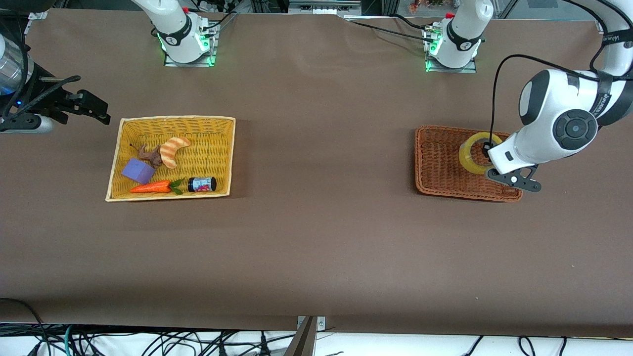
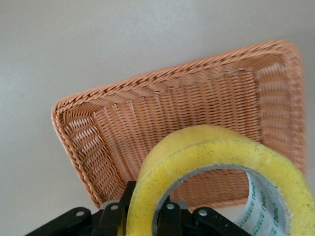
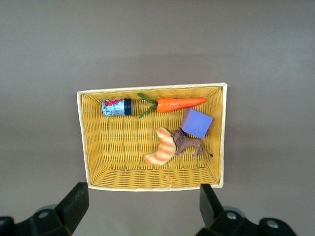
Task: Transfer tape with both arms
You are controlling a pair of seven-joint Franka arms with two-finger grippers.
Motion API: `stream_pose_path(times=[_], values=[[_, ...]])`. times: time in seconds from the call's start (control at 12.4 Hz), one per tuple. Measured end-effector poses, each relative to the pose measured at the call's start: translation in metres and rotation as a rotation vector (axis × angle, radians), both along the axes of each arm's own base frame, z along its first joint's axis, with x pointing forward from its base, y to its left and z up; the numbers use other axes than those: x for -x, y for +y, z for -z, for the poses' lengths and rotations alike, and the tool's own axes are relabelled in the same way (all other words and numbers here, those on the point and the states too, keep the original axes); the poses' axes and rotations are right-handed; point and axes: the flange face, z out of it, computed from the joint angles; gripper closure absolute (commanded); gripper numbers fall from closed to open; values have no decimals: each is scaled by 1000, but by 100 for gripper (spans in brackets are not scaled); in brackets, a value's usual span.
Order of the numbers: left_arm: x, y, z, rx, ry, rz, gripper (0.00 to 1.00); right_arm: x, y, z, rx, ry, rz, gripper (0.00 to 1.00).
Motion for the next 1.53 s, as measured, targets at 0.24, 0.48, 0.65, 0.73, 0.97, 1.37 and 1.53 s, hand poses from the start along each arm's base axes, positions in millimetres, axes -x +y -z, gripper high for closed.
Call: stream_pose_path(times=[0.24, 0.48, 0.65, 0.73, 0.97, 1.37, 1.53], values=[[33, 0, 66, 32, -86, 30, 100, 0, 0, 0, 0, 1, 0, 0], [60, 1, 105, 52, -124, 38, 100, 0, 0, 0, 0, 1, 0, 0], [62, 2, 116, 58, -147, 37, 100, 0, 1, 0, 0, 1, -1, 0], [64, 3, 123, 62, -157, 38, 100, 0, 1, -1, 0, 1, -2, 0], [68, 5, 148, 70, -168, 36, 100, 0, 2, -1, 0, 1, -3, 0], [65, 7, 152, 74, -187, 33, 25, 0, 2, 0, 0, 2, -5, 0], [55, 9, 144, 71, -197, 29, 18, 1, 2, 0, 0, 3, -6, 0]])
